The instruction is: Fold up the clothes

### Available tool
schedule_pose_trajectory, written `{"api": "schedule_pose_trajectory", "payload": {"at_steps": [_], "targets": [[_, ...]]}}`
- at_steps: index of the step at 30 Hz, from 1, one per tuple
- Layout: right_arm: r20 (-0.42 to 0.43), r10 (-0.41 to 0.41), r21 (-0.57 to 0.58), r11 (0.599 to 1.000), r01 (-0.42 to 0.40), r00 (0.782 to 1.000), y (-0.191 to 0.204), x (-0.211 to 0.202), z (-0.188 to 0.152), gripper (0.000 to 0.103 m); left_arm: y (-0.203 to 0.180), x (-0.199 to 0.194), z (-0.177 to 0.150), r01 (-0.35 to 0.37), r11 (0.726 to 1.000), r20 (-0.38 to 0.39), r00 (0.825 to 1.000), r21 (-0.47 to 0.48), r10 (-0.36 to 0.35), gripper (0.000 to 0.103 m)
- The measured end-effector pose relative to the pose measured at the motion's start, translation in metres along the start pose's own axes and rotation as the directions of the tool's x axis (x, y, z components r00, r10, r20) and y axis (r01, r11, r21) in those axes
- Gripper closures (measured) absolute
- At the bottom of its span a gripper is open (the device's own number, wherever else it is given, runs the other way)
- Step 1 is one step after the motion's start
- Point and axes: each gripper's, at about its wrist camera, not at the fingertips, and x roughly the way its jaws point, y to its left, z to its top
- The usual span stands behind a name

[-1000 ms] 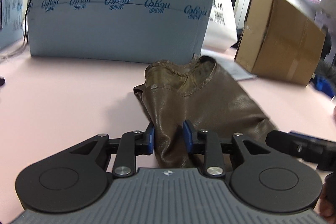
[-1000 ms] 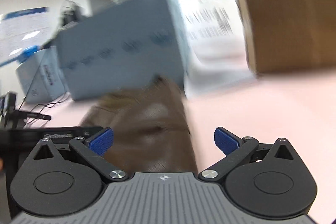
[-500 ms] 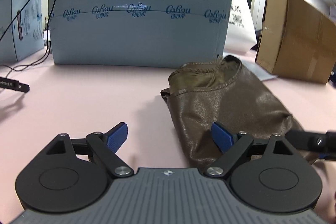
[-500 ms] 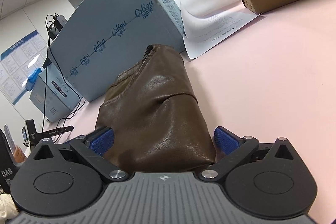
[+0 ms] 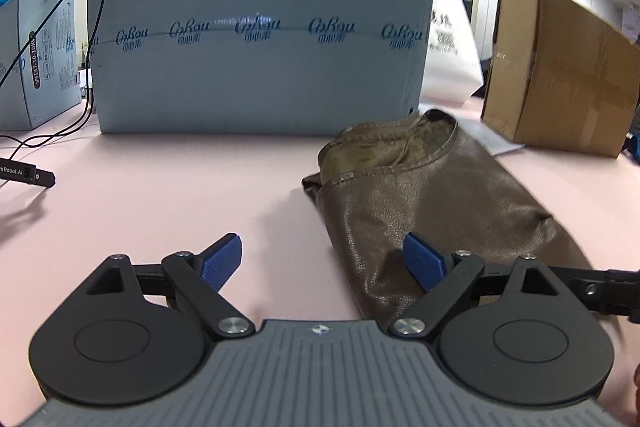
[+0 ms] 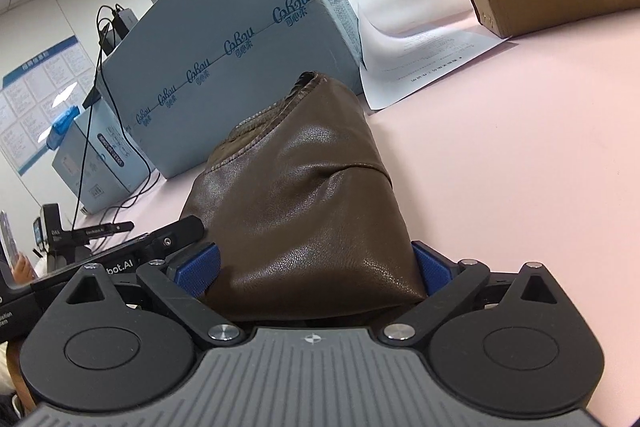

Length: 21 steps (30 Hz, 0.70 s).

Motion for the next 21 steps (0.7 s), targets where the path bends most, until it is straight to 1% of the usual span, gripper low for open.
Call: {"api": "schedule_pose_trajectory", "payload": {"at_steps": [5, 8, 10, 12, 13, 14, 17, 18, 21], "targets": [[0.002, -0.015, -0.021, 1.0, 0.015, 1.0, 0.0031, 0.0003, -0.0021, 0.004, 0.0015, 0.001, -0.0001, 0.005, 1.0, -0.009, 1.0, -0.015, -0.005, 0.01], [0.011, -0.036, -0.027, 0.999, 0.036, 0.999, 0.0043, -0.0007, -0.0031, 0.011, 0.0006, 0.0015, -0.0004, 0.001, 1.0, -0.012, 1.0, -0.012, -0.002, 0.01], [0.019, -0.055, -0.028, 0.998, 0.055, 0.998, 0.0046, -0.0018, -0.0035, 0.02, 0.0004, 0.0022, -0.0009, 0.0, 1.0, -0.015, 1.0, -0.011, 0.0, 0.01], [0.025, -0.066, -0.024, 0.997, 0.067, 0.997, 0.0044, -0.0022, -0.0039, 0.023, 0.0, 0.003, -0.0013, -0.001, 1.0, -0.017, 1.0, -0.01, 0.001, 0.009], [0.026, -0.069, -0.023, 0.997, 0.069, 0.997, 0.0043, -0.0024, -0.004, 0.025, -0.0006, 0.0039, -0.0017, -0.007, 1.0, -0.019, 1.0, -0.008, 0.006, 0.005], [0.027, -0.071, -0.023, 0.997, 0.071, 0.997, 0.0043, -0.0025, -0.0041, 0.025, -0.0011, 0.005, -0.0021, -0.02, 1.0, -0.02, 1.0, -0.007, 0.02, 0.0], [0.021, -0.072, -0.028, 0.997, 0.072, 0.997, 0.0029, -0.0029, -0.0037, 0.026, 0.0023, 0.0079, -0.0019, -0.015, 0.999, -0.035, 0.999, -0.031, 0.014, 0.0], [0.013, -0.064, -0.027, 0.998, 0.064, 0.998, 0.0027, -0.003, -0.0032, 0.024, 0.0041, 0.0087, -0.0017, -0.008, 0.999, -0.041, 0.999, -0.044, 0.006, 0.0], [-0.01, -0.024, -0.021, 0.999, 0.024, 1.0, 0.0013, -0.003, -0.0014, 0.013, 0.0064, 0.0102, -0.0017, -0.001, 0.998, -0.05, 0.999, -0.057, -0.002, 0.0]]}}
